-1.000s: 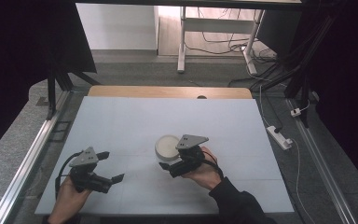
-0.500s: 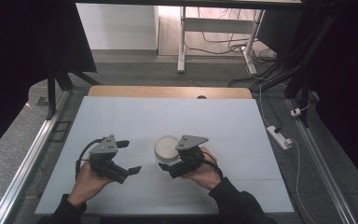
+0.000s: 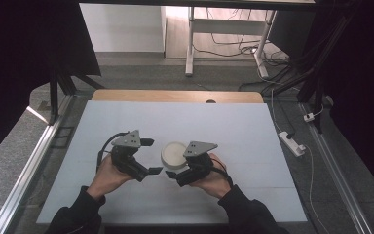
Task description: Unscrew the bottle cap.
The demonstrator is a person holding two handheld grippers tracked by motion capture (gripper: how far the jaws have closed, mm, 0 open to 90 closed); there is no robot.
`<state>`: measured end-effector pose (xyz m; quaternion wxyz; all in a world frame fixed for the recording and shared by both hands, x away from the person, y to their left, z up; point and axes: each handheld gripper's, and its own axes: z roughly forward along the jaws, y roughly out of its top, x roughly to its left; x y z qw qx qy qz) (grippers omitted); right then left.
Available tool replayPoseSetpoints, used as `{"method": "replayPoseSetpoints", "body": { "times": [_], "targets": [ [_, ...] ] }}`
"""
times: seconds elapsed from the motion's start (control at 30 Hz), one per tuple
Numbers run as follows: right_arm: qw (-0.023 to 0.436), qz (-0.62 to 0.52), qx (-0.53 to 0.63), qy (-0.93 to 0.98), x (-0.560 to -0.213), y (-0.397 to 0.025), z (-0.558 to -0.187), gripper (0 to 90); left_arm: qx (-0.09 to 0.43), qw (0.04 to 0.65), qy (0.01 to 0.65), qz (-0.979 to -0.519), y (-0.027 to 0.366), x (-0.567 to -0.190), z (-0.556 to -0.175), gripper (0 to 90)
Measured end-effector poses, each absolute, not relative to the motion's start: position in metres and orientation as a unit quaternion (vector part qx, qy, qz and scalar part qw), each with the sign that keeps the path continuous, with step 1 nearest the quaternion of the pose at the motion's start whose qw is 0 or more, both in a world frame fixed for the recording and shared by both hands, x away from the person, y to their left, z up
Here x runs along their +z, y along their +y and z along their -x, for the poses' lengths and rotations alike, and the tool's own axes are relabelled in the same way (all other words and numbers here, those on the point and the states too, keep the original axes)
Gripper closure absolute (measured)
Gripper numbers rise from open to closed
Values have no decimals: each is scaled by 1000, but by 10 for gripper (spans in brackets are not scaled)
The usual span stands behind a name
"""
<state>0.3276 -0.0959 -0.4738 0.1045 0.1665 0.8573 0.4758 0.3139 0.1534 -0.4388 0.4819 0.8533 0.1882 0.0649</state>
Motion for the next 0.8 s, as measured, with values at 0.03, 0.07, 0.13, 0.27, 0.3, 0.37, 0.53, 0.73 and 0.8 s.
{"method": "replayPoseSetpoints", "body": {
  "times": [0.03,0.07,0.13,0.27,0.3,0.37,0.53,0.73,0.8],
  "targets": [
    [104,-166,476,857,-474,-96,-328,67,62,482,184,-854,151,-439,-316,0],
    [104,-166,476,858,-474,-96,-328,67,59,482,181,-855,149,-438,-317,0],
    [104,-164,475,858,-474,-95,-327,67,54,482,174,-857,145,-438,-320,0],
    [100,-158,477,859,-474,-95,-327,68,47,476,154,-865,134,-437,-327,0],
    [98,-157,478,858,-473,-95,-327,67,47,476,154,-865,134,-437,-327,0],
    [96,-155,479,858,-473,-94,-326,67,35,479,138,-866,127,-437,-331,0],
    [93,-152,480,859,-474,-93,-325,67,21,477,120,-870,115,-437,-336,0],
    [90,-143,482,860,-473,-94,-325,67,7,481,104,-870,110,-438,-341,40],
    [91,-142,482,860,-473,-94,-325,67,7,483,104,-869,111,-439,-342,62]
  ]
}}
